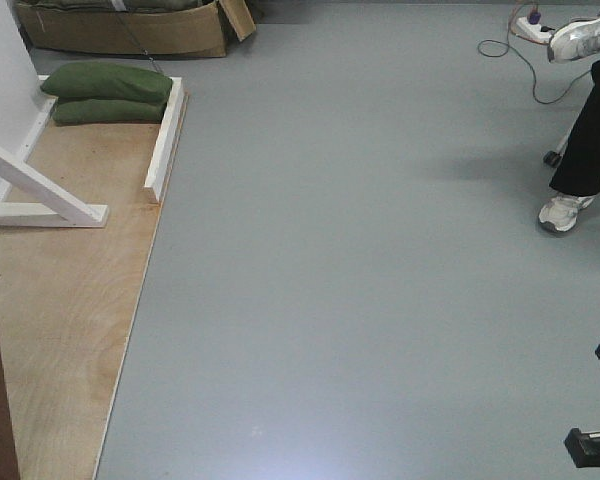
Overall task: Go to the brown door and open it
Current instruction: 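Pull the brown door toward the robot with the left gripper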
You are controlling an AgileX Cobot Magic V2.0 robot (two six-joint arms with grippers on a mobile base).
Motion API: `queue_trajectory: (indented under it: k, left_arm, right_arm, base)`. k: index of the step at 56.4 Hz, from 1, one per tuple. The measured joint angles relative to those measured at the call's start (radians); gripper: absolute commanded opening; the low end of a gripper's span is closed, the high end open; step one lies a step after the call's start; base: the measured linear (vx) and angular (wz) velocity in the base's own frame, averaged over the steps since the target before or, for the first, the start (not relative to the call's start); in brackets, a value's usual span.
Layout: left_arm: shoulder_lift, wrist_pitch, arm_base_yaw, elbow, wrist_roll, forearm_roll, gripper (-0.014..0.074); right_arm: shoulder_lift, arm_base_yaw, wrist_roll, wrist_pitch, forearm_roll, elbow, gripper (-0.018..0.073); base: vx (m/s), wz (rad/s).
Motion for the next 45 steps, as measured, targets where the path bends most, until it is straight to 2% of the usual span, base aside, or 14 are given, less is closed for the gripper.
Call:
queue_trajectory:
  k: [6,12,22,34,45]
  left_arm:
    - [0.0,-0.002,0.001,-0.023,0.144,-0.01,-0.0003]
    - [-0.001,0.046,-0.002,-0.029,0.2,-0.071,-0.0003]
    - [-0.008,0.147,-0.004,-0.029,0.217,-0.131,-0.0003]
    - [-0.011,0.252,-0.01,-0.029,0.219,-0.254,-0.0003]
    - [-0.017,0.256,-0.043,-0.029,0.218,-0.274,-0.0003]
  right_arm:
    - [0.0,0.0,0.0,0.0,0.0,0.0,0.0]
    - [0.0,0.0,0.0,0.0,0.0,0.0,0.0]
    - [0.0,0.0,0.0,0.0,0.0,0.0,0.0]
    - [0.0,0.0,0.0,0.0,0.0,0.0,0.0]
    - [0.0,0.0,0.0,0.0,0.0,0.0,0.0]
  base:
    - [0.0,0.0]
    - [0.0,0.0]
    - [0.0,0.0]
    - [0.0,0.0]
    - [0.0,0.0]
